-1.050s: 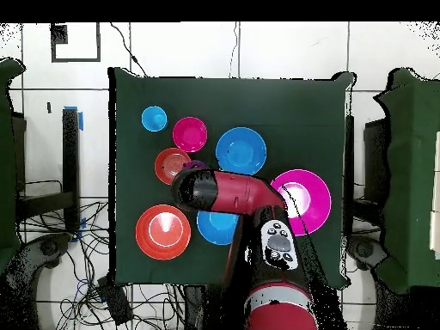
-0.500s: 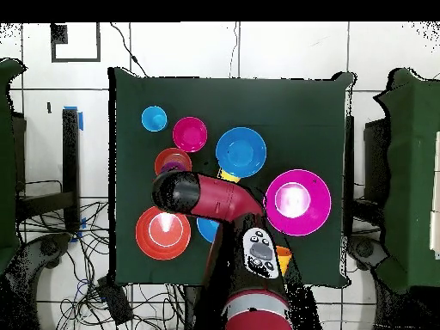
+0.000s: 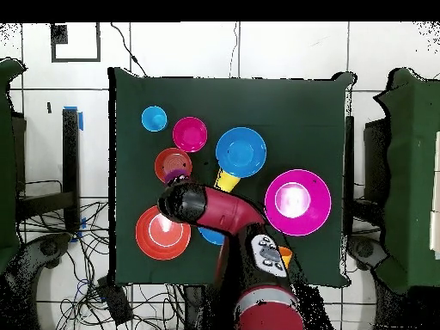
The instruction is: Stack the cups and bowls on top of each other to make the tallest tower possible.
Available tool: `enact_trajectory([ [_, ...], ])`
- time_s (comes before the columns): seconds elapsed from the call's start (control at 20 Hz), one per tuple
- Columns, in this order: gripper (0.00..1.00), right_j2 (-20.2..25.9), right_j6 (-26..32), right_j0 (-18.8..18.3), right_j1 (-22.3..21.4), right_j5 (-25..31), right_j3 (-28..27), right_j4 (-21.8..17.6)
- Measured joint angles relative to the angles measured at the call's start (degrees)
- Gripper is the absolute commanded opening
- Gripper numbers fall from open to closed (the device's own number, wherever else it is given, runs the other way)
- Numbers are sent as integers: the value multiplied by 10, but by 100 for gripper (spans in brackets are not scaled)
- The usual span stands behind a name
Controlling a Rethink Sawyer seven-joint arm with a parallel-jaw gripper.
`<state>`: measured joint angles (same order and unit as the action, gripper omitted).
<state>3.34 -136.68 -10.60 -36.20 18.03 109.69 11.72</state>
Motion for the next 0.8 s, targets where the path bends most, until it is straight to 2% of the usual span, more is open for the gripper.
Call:
enact_trajectory([
  [0.2, 0, 24, 0, -54, 41, -71, 2, -15],
  [0.55, 0, 69, 0, -127, 107, -153, 3, -51],
  [0.65, 0, 92, 0, -155, 108, -165, 6, -61],
  [0.8, 0, 100, 0, -163, 110, -165, 6, -61],
])
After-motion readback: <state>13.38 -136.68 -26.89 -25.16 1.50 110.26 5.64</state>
